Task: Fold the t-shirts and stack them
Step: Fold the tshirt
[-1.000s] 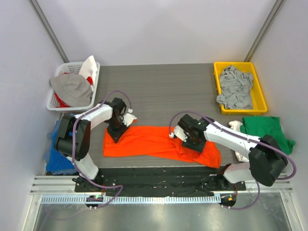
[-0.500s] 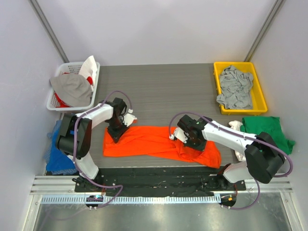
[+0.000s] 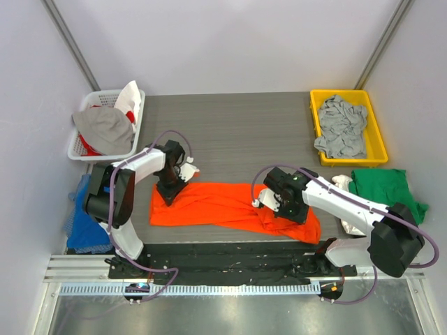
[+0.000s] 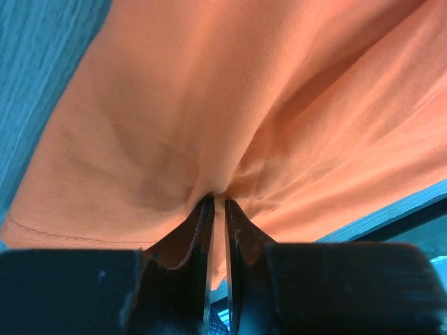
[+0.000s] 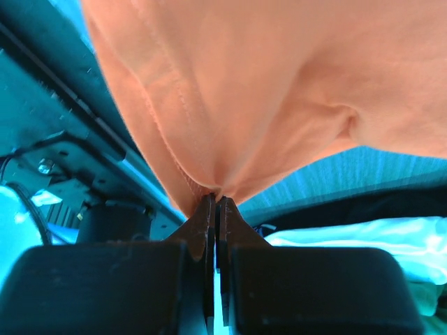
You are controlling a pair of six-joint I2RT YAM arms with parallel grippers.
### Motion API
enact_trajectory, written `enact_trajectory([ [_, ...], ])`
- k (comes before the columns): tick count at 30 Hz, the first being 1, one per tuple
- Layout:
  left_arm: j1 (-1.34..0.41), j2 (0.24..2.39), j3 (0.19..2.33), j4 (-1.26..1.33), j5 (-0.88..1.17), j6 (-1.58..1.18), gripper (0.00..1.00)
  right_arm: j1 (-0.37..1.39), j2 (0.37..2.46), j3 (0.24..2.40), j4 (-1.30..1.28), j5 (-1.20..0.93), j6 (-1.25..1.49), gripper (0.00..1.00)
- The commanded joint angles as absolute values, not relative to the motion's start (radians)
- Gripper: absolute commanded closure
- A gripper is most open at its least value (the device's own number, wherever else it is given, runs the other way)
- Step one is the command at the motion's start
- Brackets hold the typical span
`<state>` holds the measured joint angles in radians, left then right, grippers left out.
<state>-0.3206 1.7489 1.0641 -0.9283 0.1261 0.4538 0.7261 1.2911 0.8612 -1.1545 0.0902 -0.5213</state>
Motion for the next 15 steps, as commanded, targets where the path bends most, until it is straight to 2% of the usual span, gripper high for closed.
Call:
enact_trajectory([
  [1,-0.321,1.764,1.098,-0.910,0.117,0.462,0.84,0.724,1.270,0.902,-1.244,0.048,-0.541,0.99],
  [6,-0.322,1.770,1.103,-0.911,0.114,0.463,0.84,0.724,1.282,0.904,-1.253,0.023,-0.552,0.92],
  [9,-0.321,1.772,1.100,-0.911,0.112,0.465,0.85,0.726,1.292,0.910,-1.249,0.014,-0.555,0.81],
  [15,-0.322,1.766,1.085,-0.904,0.100,0.469,0.85,0.726,1.305,0.910,-1.256,-0.051,-0.561,0.65],
])
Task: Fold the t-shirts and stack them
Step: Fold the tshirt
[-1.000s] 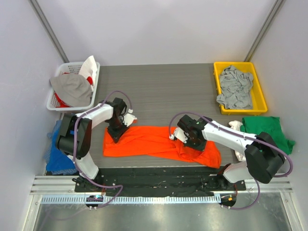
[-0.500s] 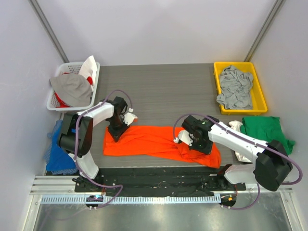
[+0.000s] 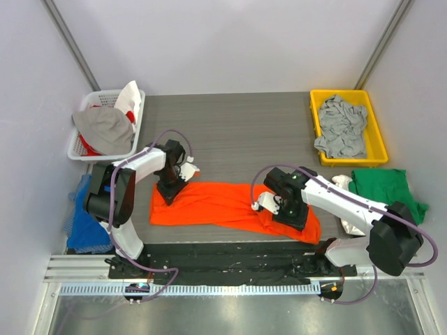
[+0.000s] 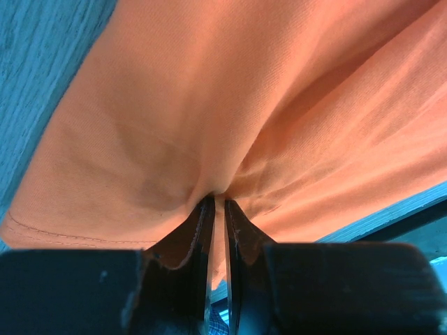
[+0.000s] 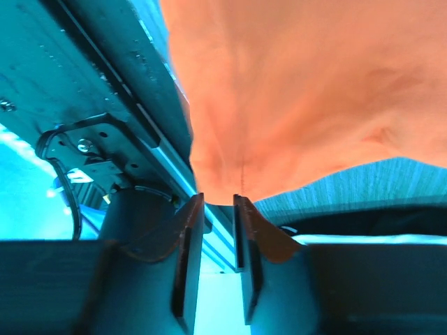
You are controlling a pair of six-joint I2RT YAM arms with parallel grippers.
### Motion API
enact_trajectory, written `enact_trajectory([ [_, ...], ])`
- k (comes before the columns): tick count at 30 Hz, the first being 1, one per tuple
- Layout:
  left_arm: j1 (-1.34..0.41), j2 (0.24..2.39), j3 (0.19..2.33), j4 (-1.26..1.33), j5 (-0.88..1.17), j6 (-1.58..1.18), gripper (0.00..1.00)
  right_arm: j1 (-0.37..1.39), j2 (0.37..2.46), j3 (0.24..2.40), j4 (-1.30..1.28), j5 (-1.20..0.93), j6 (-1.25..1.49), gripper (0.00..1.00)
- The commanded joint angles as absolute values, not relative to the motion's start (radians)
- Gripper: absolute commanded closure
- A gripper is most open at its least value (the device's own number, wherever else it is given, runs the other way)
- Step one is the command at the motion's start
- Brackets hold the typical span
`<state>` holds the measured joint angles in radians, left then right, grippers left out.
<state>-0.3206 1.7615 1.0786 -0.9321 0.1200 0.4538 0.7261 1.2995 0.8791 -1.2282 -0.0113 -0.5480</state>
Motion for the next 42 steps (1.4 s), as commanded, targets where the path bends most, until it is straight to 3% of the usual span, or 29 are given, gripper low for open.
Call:
enact_trajectory([
  [1,-0.322,1.766,1.083,-0.904,0.097,0.472,0.85,0.724,1.301,0.910,-1.253,-0.049,-0.560,0.64],
  [8,-0.321,1.770,1.083,-0.899,0.110,0.471,0.85,0.726,1.255,0.963,-1.171,0.116,-0.525,0.64],
  [18,-0.322,1.738,1.058,-0.882,0.117,0.451,0.85,0.716,1.305,0.919,-0.842,0.353,-0.505,0.59],
  [42,-0.313,1.795,1.074,-0.802,0.020,0.471,0.87,0.506,1.604,0.865,-0.514,0.284,-0.603,0.61],
])
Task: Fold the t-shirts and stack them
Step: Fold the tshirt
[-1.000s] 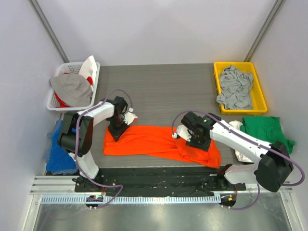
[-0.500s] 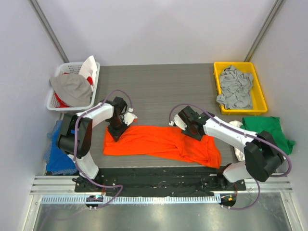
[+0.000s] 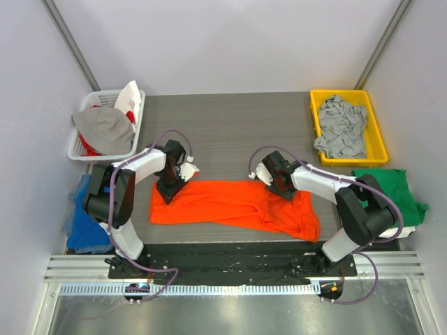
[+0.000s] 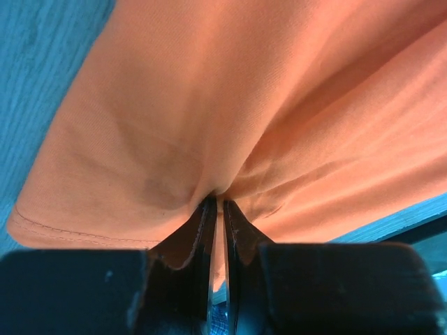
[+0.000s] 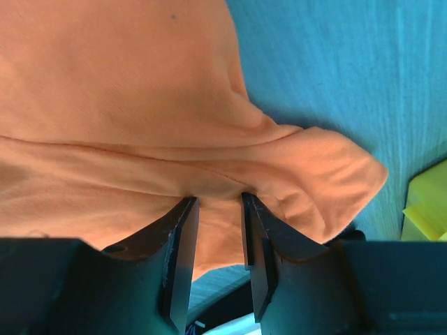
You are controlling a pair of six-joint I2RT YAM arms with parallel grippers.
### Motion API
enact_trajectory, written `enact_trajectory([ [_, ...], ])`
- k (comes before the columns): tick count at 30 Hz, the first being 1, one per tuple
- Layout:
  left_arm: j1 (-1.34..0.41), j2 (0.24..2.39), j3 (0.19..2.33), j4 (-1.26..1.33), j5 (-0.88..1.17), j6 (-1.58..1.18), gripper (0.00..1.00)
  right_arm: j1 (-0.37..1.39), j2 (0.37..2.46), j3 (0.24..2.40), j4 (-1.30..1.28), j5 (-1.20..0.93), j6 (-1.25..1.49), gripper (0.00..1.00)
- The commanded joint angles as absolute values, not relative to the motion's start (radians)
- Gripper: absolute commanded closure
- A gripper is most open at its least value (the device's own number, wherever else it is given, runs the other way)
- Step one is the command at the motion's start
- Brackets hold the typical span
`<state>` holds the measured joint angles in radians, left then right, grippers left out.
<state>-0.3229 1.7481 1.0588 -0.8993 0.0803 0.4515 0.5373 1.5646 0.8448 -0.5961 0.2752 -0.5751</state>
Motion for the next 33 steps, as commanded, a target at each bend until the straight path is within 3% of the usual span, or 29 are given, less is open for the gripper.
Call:
enact_trajectory([
  [1,-0.313,1.805,1.078,-0.799,0.014,0.474,0.87,0.493,1.617,0.877,-0.502,0.282,-0.609,0.61],
  [17,-0.264,1.959,1.313,-0.787,-0.069,0.480,0.88,0.419,1.833,1.078,-0.425,0.304,-0.678,0.63],
  [23,-0.216,2.013,1.403,-0.793,-0.075,0.469,0.89,0.384,1.824,1.075,-0.423,0.313,-0.703,0.63],
  [33,-0.189,1.942,1.382,-0.799,-0.068,0.480,0.89,0.356,1.766,1.002,-0.410,0.328,-0.718,0.64],
])
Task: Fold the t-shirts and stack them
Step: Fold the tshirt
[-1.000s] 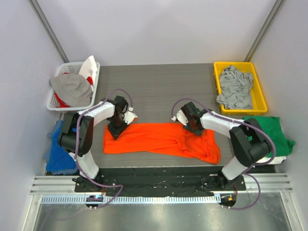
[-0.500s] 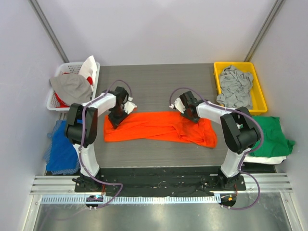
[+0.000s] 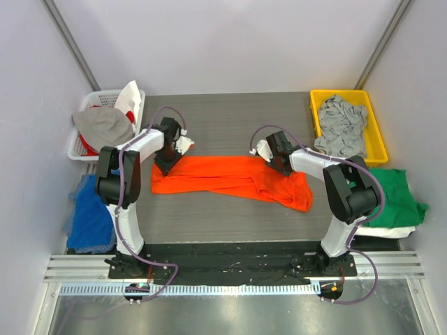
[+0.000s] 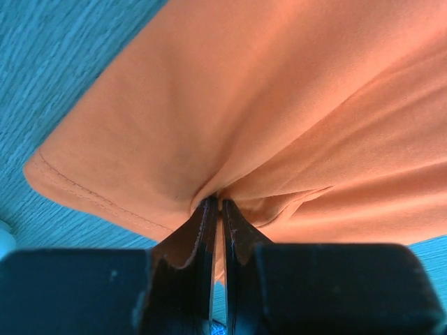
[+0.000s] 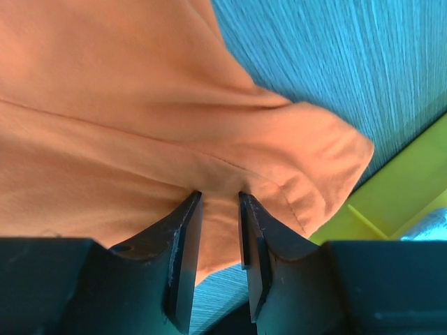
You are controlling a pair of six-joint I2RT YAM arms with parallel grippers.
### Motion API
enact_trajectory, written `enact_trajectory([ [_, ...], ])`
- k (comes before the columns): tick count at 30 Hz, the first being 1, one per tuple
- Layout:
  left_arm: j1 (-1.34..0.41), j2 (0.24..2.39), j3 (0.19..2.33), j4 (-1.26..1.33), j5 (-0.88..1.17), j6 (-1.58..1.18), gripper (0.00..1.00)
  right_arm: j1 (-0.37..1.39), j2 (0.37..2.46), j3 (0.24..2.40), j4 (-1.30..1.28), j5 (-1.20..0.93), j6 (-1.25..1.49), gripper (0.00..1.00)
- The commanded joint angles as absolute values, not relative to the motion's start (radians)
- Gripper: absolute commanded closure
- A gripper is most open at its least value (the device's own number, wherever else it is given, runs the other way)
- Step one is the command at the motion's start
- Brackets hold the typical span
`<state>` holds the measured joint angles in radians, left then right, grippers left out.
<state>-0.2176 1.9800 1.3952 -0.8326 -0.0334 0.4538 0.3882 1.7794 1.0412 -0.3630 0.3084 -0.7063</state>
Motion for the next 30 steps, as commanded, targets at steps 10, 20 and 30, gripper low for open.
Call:
enact_trajectory([
  [10,-0.190,1.856,1.417,-0.894,-0.018,0.463,0.88,0.356,1.747,0.980,-0.413,0.337,-0.718,0.64],
  [20,-0.189,1.761,1.364,-0.914,-0.057,0.497,0.87,0.356,1.749,0.983,-0.410,0.327,-0.709,0.64],
  [30,-0.190,1.775,1.382,-0.954,0.040,0.499,0.86,0.356,1.729,0.966,-0.414,0.333,-0.703,0.59],
])
